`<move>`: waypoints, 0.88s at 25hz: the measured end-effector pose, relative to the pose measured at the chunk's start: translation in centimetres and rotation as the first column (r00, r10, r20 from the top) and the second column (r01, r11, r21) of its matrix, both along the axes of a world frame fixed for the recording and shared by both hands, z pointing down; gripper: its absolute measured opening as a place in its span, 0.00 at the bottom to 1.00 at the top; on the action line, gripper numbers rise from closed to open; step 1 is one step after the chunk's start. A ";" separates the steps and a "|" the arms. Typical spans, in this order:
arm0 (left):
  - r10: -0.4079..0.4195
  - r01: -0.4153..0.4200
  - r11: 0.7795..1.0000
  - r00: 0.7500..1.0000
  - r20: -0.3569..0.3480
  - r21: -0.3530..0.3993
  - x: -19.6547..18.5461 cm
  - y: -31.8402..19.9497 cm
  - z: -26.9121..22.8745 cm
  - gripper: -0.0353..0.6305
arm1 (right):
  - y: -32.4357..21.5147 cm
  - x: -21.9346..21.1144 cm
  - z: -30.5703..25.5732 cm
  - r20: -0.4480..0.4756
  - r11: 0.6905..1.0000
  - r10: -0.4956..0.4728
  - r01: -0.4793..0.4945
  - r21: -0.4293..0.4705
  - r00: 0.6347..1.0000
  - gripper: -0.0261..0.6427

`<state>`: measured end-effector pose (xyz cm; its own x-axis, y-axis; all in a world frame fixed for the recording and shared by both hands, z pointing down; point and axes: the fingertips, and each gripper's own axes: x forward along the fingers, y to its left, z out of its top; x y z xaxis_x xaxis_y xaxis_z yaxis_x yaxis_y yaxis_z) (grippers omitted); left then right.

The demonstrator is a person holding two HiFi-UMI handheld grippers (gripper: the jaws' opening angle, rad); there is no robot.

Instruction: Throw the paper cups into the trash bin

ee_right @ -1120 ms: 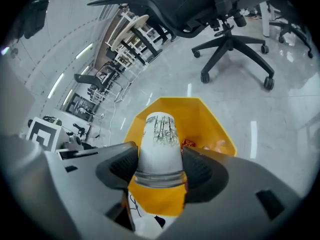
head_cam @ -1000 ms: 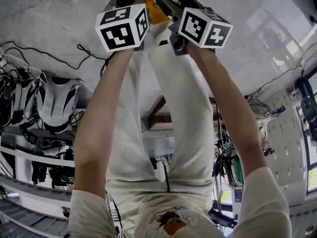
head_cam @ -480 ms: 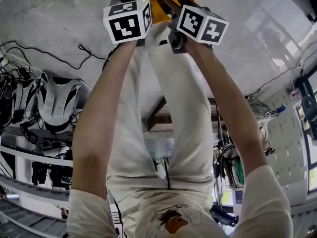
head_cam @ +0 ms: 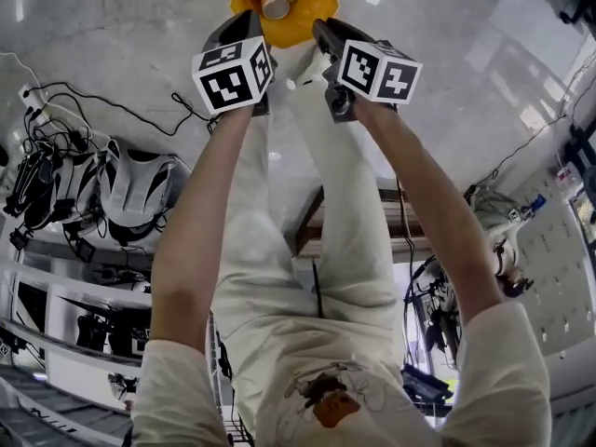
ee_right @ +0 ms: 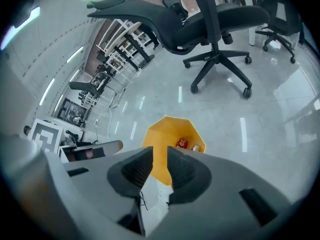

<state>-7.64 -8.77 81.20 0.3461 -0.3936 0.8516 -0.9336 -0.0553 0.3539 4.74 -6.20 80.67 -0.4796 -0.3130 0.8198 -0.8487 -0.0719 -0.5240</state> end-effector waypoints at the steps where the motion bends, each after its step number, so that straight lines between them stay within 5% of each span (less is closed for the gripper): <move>1: -0.001 0.001 1.000 1.000 0.001 0.005 0.1 0.0 -1.9 0.06 | 0.0 0.4 -1.7 0.000 1.000 0.007 -0.007 0.003 1.000 0.16; 10: 0.093 -0.090 0.991 0.995 -0.026 0.103 3.4 0.0 -20.8 0.06 | 0.8 2.6 -19.5 0.120 0.996 0.061 -0.069 0.059 0.991 0.05; 14: 0.174 -0.160 0.968 0.983 -0.055 0.194 5.5 -0.8 -29.2 0.06 | -0.7 2.6 -28.2 0.163 0.985 0.015 -0.042 0.165 0.987 0.05; 22: 0.191 -0.133 0.926 0.972 -0.137 0.352 7.0 0.4 -46.1 0.06 | -2.0 3.0 -46.4 0.168 0.897 -0.155 0.068 0.436 0.973 0.05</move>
<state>-0.65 -8.38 35.12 0.5541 -0.5746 0.6023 -0.8313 -0.3447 0.4360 7.69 -8.16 34.31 -0.6672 -0.5452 0.5076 -0.7166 0.2837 -0.6372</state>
